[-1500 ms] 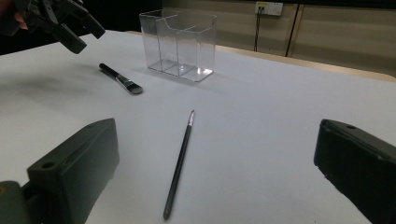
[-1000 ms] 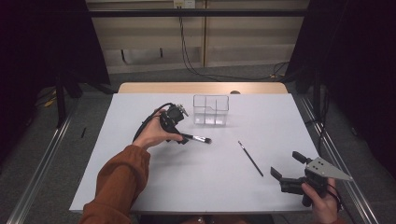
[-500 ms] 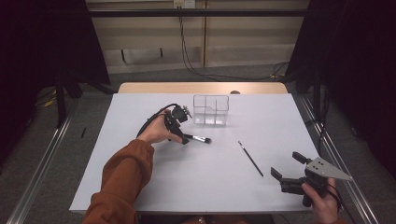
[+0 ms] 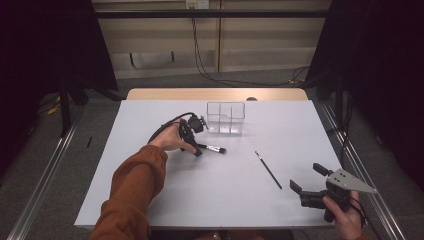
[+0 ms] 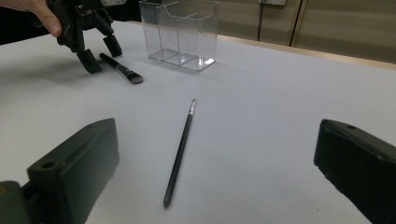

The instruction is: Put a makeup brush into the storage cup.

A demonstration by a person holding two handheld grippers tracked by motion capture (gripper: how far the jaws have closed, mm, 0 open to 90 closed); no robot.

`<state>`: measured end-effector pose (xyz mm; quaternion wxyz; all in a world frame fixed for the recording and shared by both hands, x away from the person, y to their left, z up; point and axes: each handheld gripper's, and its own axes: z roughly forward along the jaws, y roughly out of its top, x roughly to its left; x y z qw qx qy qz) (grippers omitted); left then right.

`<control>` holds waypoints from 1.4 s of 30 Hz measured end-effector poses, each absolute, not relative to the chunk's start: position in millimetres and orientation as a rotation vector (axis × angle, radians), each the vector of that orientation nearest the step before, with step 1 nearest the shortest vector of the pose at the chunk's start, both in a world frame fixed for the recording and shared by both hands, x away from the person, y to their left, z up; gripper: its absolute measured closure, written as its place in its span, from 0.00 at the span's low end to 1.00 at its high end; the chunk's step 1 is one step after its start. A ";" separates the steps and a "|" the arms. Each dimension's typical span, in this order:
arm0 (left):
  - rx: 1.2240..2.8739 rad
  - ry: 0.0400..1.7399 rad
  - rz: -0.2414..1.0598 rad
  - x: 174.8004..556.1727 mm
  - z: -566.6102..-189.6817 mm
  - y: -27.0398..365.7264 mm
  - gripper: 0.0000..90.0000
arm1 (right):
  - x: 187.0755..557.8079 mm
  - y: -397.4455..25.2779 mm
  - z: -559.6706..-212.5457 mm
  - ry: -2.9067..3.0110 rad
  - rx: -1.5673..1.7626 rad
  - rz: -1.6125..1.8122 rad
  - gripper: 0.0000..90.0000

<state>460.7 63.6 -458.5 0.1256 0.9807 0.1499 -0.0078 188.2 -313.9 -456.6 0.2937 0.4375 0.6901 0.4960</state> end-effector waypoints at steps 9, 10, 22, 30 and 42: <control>2.872 0.448 -0.031 462.3 -452.1 64.9 0.49 | 187.4 -313.0 -457.0 1.845 1.169 1.314 0.00; 2.868 0.451 -0.028 462.1 -452.1 65.4 0.51 | 187.2 -313.0 -457.0 1.845 1.169 1.313 0.00; 2.907 0.422 -0.042 462.1 -449.6 61.1 0.77 | 188.3 -312.0 -458.1 1.857 1.179 1.300 0.00; 2.925 0.407 -0.074 463.5 -449.4 58.6 0.88 | 188.9 -311.8 -459.0 1.866 1.187 1.295 0.00; 2.900 0.392 -0.071 462.7 -448.8 62.2 0.89 | 189.0 -312.1 -459.7 1.876 1.187 1.287 0.00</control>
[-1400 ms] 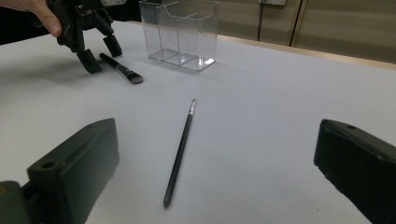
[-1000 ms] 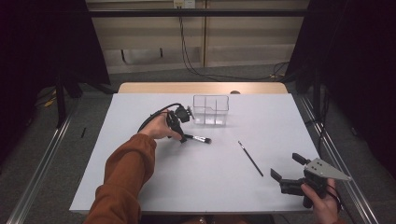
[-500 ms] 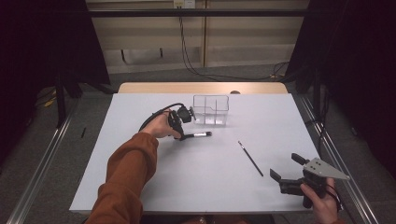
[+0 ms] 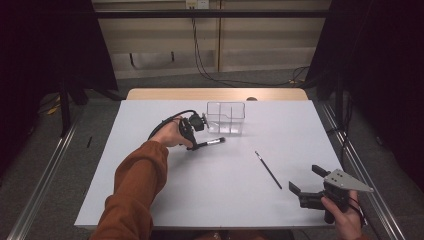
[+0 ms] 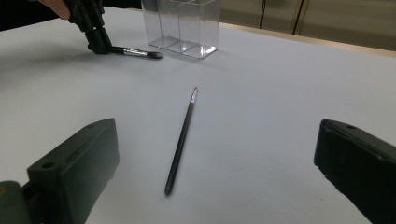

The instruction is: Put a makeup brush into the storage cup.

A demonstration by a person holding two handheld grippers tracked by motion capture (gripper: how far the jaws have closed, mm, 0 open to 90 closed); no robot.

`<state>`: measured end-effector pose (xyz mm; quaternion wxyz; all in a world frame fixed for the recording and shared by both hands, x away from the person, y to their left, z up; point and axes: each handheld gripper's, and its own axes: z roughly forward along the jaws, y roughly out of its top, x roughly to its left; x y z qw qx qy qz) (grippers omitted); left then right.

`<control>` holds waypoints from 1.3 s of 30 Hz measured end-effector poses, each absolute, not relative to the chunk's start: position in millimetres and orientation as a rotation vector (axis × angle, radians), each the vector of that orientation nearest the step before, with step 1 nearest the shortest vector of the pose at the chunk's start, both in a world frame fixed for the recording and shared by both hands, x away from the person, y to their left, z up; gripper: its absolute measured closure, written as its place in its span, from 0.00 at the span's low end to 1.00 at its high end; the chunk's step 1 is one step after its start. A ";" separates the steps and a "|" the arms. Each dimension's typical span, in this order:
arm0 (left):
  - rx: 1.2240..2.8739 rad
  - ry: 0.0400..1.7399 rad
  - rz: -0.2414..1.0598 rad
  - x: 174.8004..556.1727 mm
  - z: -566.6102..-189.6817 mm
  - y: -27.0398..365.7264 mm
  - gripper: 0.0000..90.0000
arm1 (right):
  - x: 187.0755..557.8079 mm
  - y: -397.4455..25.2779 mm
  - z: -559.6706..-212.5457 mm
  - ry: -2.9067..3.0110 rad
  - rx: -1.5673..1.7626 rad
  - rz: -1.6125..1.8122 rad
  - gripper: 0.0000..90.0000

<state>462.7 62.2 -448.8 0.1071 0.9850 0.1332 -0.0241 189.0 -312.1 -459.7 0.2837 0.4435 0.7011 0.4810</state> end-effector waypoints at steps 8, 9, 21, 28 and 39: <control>2.871 0.409 -0.075 460.3 -447.8 67.4 0.89 | 188.5 -311.9 -459.6 1.877 1.186 1.288 0.00; 2.863 0.414 -0.086 459.5 -447.9 68.4 0.89 | 188.5 -311.9 -459.5 1.877 1.182 1.288 0.00; 2.742 0.461 -0.140 449.5 -441.6 84.0 0.89 | 189.8 -308.8 -459.1 1.891 1.170 1.291 0.00; 2.645 0.450 -0.143 437.4 -435.4 87.5 0.89 | 189.4 -307.3 -458.7 1.898 1.157 1.294 0.00; 2.508 0.472 -0.067 424.8 -426.9 94.4 0.89 | 188.8 -308.1 -458.9 1.888 1.163 1.296 0.00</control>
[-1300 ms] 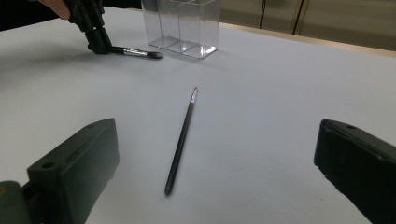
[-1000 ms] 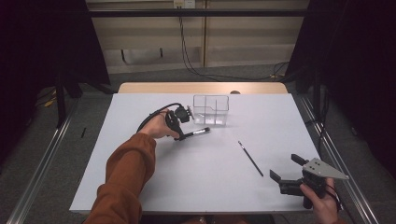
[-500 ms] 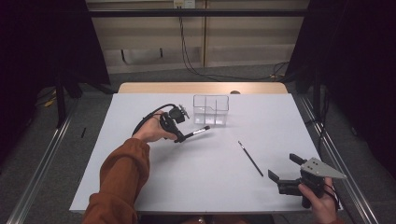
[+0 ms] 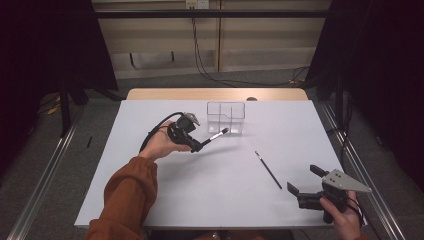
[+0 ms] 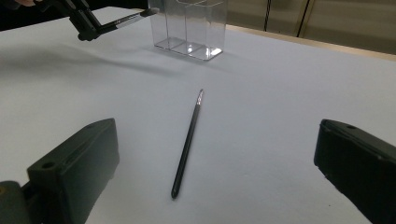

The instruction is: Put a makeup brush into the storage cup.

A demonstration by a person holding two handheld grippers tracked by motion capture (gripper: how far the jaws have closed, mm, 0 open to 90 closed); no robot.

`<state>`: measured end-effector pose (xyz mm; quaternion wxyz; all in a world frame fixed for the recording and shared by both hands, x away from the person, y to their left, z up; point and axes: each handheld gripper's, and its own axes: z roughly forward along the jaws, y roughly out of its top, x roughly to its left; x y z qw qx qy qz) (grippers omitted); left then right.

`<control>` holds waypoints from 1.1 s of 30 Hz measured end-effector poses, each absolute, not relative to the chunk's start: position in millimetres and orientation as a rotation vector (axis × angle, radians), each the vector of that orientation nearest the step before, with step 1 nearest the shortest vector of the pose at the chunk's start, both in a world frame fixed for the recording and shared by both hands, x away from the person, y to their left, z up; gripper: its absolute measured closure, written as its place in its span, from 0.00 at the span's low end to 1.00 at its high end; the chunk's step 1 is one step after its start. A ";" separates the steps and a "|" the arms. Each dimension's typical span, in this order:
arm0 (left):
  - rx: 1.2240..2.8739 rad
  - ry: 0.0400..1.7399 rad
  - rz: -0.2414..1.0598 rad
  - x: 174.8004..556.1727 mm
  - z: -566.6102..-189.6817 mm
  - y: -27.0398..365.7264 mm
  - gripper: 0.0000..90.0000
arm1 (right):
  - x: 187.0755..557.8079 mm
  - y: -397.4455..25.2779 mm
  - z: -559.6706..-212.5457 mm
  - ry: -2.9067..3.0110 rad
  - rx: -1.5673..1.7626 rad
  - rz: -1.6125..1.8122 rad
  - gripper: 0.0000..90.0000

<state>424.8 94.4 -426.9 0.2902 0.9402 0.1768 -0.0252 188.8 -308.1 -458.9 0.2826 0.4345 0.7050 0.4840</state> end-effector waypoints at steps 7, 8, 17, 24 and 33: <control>2.426 0.489 -0.013 417.5 -421.5 97.9 0.89 | 190.3 -307.0 -459.2 1.891 1.160 1.302 0.00; 2.410 0.490 -0.031 416.6 -421.4 99.1 0.89 | 190.3 -306.9 -459.2 1.890 1.160 1.303 0.00; 2.286 0.526 -0.012 405.7 -427.1 104.9 0.89 | 190.1 -308.3 -459.4 1.881 1.174 1.310 0.00; 2.181 0.535 -0.001 399.1 -430.0 109.3 0.89 | 190.4 -308.3 -459.8 1.876 1.179 1.309 0.00; 2.064 0.517 0.068 390.9 -430.0 119.5 0.89 | 189.9 -306.8 -460.5 1.853 1.190 1.350 0.00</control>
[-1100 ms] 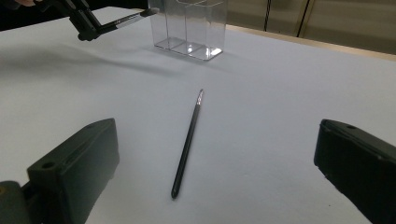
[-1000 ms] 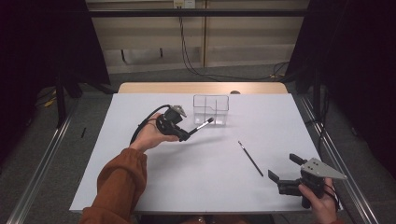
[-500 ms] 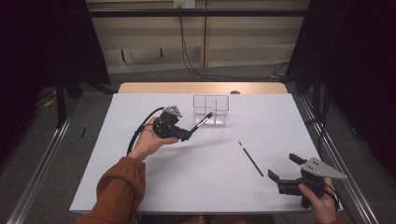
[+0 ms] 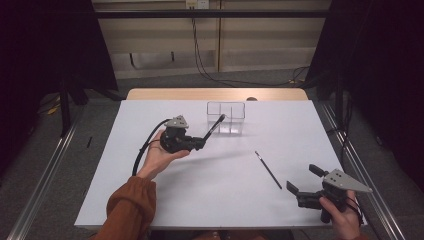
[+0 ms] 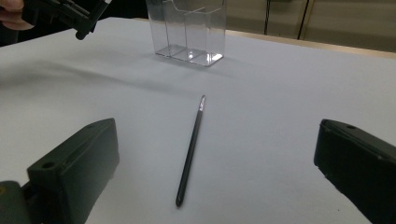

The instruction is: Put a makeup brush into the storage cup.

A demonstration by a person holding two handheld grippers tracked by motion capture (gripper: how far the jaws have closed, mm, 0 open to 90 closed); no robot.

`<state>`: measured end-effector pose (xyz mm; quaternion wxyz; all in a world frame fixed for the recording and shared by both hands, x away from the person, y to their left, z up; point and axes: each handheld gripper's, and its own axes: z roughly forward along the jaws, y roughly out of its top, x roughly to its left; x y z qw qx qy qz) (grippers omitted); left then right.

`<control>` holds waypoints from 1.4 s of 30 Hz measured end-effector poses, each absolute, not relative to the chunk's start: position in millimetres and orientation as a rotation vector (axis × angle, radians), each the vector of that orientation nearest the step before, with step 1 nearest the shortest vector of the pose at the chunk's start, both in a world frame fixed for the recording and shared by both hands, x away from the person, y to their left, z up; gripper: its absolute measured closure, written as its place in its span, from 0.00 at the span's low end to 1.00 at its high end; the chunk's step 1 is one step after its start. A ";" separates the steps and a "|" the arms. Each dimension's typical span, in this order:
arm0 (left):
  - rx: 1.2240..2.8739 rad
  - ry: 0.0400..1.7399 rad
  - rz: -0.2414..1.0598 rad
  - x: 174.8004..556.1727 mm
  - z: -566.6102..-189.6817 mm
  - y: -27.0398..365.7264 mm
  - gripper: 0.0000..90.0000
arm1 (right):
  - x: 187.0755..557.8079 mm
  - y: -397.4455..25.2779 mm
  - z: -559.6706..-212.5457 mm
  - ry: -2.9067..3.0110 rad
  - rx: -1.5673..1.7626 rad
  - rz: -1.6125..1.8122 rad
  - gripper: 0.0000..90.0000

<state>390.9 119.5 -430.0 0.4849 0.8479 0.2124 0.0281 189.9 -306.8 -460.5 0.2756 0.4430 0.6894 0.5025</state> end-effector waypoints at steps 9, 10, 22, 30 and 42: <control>1.952 0.516 0.130 379.8 -427.8 128.4 0.89 | 189.4 -305.2 -460.6 1.833 1.192 1.377 0.00; 1.947 0.519 0.136 378.7 -427.8 129.2 0.89 | 189.4 -305.1 -460.5 1.833 1.190 1.377 0.00; 1.886 0.550 0.200 361.6 -430.2 133.9 0.89 | 188.9 -303.0 -460.6 1.842 1.182 1.379 0.00; 1.857 0.545 0.160 343.5 -429.6 138.8 0.89 | 187.6 -301.1 -460.0 1.831 1.175 1.416 0.00; 1.858 0.501 0.116 322.6 -428.6 143.1 0.89 | 188.6 -297.7 -458.0 1.822 1.160 1.448 0.00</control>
